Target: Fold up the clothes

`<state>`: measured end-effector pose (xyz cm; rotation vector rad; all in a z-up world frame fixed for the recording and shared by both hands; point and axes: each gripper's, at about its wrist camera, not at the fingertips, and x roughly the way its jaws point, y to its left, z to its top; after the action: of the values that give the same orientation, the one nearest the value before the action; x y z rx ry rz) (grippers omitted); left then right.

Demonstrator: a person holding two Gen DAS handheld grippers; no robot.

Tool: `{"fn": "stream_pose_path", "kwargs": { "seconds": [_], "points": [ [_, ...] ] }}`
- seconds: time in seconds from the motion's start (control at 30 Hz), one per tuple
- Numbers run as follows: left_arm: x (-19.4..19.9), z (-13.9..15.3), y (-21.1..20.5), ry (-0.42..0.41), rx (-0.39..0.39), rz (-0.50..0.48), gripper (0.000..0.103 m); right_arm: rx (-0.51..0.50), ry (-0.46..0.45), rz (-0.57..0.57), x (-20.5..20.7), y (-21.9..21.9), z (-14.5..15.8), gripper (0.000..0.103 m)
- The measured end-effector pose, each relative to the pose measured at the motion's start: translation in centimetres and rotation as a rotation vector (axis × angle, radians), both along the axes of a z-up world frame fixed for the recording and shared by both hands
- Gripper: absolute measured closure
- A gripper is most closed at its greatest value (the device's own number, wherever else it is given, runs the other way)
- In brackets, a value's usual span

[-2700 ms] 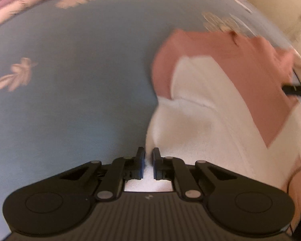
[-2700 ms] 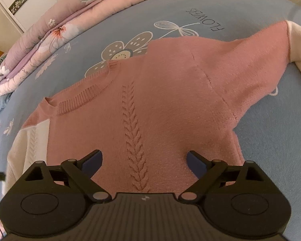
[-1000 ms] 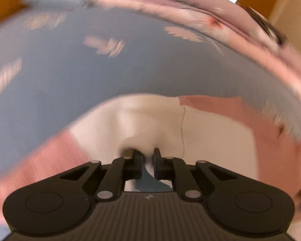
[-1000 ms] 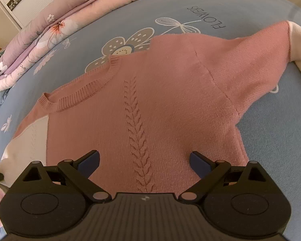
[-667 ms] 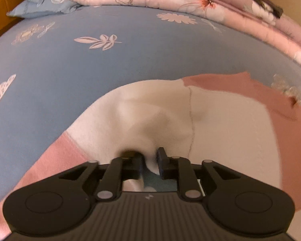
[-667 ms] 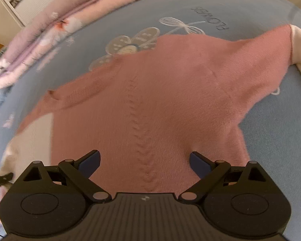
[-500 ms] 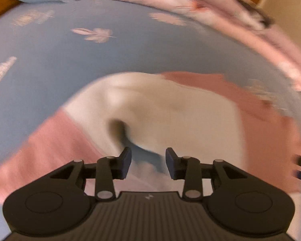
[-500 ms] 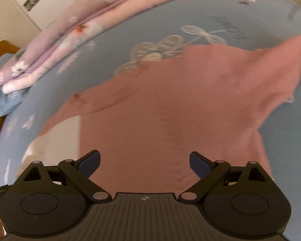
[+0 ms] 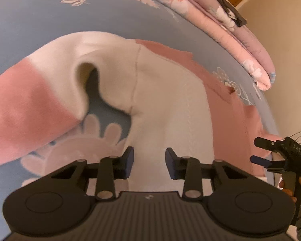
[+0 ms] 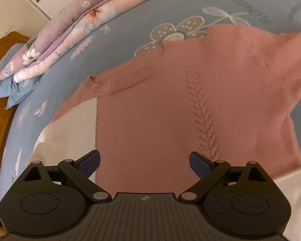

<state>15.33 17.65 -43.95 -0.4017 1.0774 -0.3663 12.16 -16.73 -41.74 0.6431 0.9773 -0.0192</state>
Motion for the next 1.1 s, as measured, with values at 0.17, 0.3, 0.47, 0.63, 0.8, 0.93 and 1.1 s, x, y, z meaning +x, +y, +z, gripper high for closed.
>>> {"fn": "stream_pose_path", "kwargs": {
  "seconds": [0.17,0.3,0.47,0.63,0.8,0.93,1.1],
  "points": [
    [-0.5,2.0,-1.1,-0.035,-0.059,-0.034,0.05,0.055,-0.016,-0.007,-0.4,0.6,0.3,0.005],
    [-0.7,0.8,-3.4,-0.003,-0.087,-0.148,0.049,0.079,-0.017,0.035,0.0,2.0,0.1,0.005],
    [-1.5,-0.5,-2.1,0.009,0.011,-0.158,0.058,0.04,-0.009,0.078,0.0,2.6,0.0,0.005],
    [-0.4,1.6,-2.8,0.024,0.062,-0.184,0.055,-0.014,0.052,0.001,-0.7,0.2,-0.3,0.005],
    [3.9,3.9,-6.2,-0.153,-0.041,-0.27,0.041,-0.017,-0.089,0.01,1.2,-1.7,1.6,0.005],
    [10.3,2.3,-9.9,-0.222,-0.096,-0.306,0.041,0.005,-0.223,0.114,6.5,-1.8,1.4,0.005],
    [16.8,-1.0,-12.8,-0.205,-0.091,-0.318,0.042,0.109,-0.179,0.257,12.1,-1.2,-2.2,0.005]
  ]
}}
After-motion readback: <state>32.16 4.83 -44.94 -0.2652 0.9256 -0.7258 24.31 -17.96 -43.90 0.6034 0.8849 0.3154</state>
